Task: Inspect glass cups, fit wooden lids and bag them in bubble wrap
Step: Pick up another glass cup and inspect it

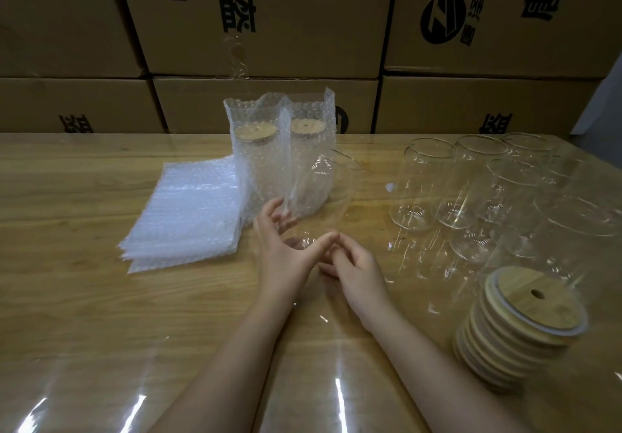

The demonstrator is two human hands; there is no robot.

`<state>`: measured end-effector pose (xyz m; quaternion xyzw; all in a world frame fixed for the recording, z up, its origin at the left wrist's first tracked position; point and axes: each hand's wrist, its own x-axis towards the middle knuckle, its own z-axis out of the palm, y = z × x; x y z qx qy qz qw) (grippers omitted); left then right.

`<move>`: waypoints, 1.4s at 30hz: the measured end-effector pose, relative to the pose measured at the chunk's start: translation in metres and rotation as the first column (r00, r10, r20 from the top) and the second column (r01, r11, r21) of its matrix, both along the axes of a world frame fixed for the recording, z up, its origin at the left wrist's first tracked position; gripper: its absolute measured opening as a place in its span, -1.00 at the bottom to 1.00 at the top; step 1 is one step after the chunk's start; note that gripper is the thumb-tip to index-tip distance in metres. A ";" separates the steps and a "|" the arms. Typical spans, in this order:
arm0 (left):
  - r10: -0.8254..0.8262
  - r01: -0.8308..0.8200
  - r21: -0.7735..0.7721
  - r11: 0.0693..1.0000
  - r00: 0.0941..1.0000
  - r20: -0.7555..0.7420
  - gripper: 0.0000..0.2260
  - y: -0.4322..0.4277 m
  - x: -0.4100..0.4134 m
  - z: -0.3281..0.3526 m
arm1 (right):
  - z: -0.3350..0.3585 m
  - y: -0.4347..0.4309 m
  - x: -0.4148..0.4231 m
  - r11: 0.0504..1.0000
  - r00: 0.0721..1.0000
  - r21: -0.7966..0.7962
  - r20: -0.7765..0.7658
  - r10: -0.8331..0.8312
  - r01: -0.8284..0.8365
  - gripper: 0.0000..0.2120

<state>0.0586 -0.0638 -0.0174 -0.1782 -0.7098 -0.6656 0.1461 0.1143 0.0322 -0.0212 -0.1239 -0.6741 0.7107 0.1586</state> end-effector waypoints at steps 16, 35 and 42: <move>-0.016 0.018 0.018 1.000 0.995 -0.101 -0.56 -0.005 0.009 0.008 | 0.005 0.011 0.001 0.956 0.984 -0.292 -0.177 -0.029 -0.024 -0.73; -0.366 0.112 -0.485 0.867 0.805 -0.468 -0.67 0.011 0.033 0.022 | 0.007 0.017 0.001 0.877 0.990 -0.463 -0.111 0.085 -0.127 -0.59; -0.405 0.405 0.067 0.912 0.914 -0.003 -0.46 0.014 0.033 0.022 | 0.009 0.010 0.008 0.993 0.947 -0.113 -0.320 -0.007 -0.031 -0.47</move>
